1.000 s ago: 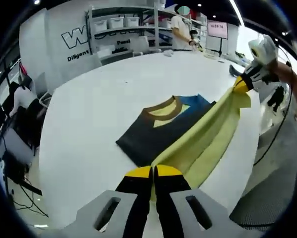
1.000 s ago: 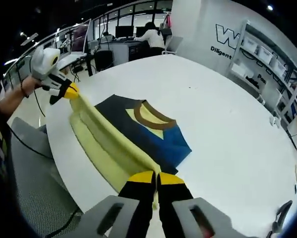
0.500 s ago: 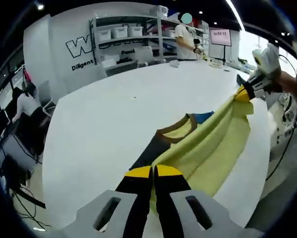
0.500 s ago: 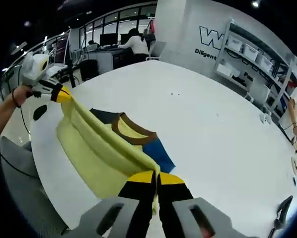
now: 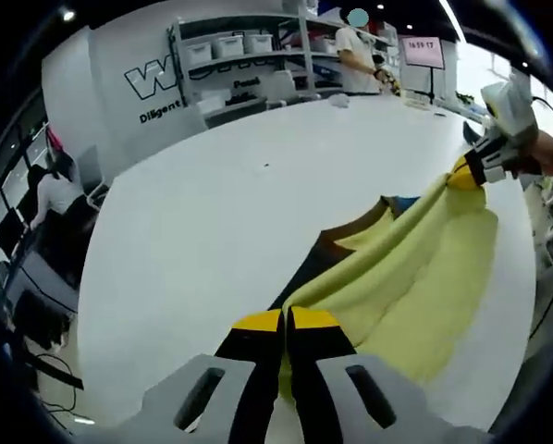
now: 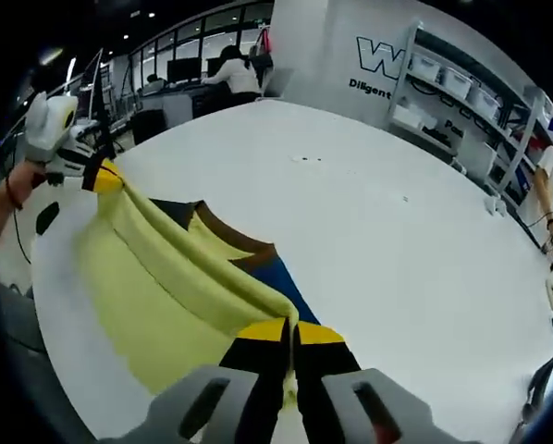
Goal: Fold the garment on the visible template until the final outline fits inside the template.
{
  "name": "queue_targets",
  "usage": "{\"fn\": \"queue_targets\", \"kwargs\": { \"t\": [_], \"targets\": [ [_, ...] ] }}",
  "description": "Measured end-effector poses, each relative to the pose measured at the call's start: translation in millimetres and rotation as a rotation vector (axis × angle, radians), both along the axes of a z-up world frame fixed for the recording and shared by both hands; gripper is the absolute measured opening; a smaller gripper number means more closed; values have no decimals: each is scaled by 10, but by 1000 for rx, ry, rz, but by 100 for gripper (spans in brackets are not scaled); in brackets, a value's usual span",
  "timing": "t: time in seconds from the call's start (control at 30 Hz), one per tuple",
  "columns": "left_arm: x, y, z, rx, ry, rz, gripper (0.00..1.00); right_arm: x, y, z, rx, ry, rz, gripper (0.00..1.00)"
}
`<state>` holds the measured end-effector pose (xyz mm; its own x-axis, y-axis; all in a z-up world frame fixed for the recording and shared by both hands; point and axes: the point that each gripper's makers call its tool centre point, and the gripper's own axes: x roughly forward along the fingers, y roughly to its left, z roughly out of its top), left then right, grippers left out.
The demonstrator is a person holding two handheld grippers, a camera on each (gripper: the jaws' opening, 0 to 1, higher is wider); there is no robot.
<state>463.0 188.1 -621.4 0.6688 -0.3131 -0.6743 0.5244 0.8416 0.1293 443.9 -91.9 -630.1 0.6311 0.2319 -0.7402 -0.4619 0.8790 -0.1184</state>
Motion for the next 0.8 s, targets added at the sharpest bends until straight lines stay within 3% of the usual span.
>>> {"fn": "queue_targets", "kwargs": {
  "t": [0.43,0.63,0.8],
  "targets": [
    [38,10,-380,41,70,20,1,100,-5,-383,-32,14,27,0],
    [-21,5,-400,68,73,-16,1,67,4,-375,-32,20,38,0],
    [-66,22,-420,50,114,-8,0,-8,26,-390,-68,81,83,0]
  ]
}}
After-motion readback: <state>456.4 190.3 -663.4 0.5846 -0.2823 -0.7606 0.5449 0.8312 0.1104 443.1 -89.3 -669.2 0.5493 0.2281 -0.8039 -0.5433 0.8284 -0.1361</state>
